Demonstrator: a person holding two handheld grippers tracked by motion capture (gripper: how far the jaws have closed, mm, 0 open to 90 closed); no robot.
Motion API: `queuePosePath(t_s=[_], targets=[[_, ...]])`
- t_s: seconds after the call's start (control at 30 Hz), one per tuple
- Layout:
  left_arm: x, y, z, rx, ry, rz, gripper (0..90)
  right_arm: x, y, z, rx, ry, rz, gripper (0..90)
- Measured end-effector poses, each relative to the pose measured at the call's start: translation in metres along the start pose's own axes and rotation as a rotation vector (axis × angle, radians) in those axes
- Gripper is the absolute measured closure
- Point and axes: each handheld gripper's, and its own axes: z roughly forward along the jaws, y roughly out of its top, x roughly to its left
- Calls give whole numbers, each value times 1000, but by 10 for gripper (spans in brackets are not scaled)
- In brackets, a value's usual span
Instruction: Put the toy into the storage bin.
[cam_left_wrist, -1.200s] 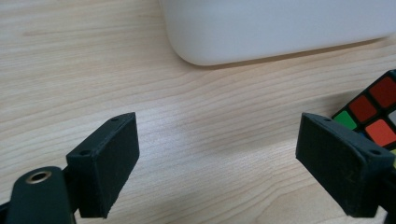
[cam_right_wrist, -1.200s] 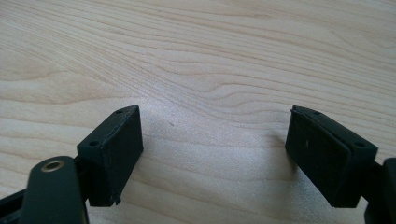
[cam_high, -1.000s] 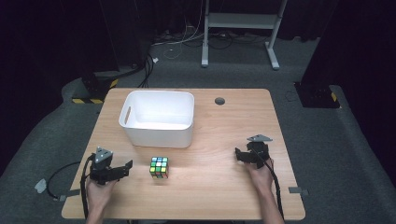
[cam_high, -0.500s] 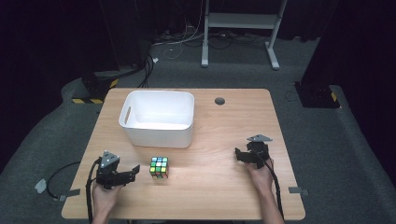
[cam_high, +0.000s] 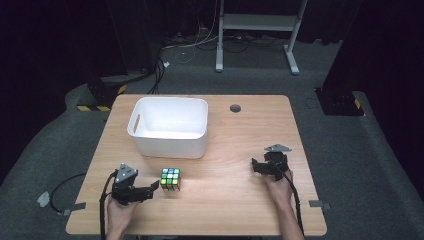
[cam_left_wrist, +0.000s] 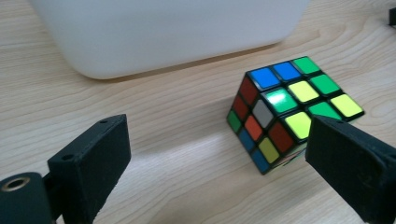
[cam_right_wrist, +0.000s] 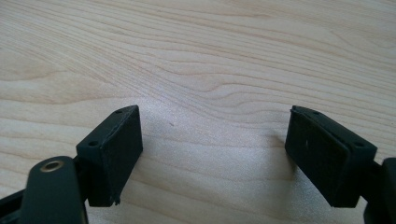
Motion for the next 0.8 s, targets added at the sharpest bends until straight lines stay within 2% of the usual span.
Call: queuePosePath(t_s=[0.33,0.8], targets=[[-15,5,13,18,-60,35,37,0,0,0,-1,-1,1,190],[-31,8,35,54,-79,82,25,1,0,0,-2,-3,4,191]])
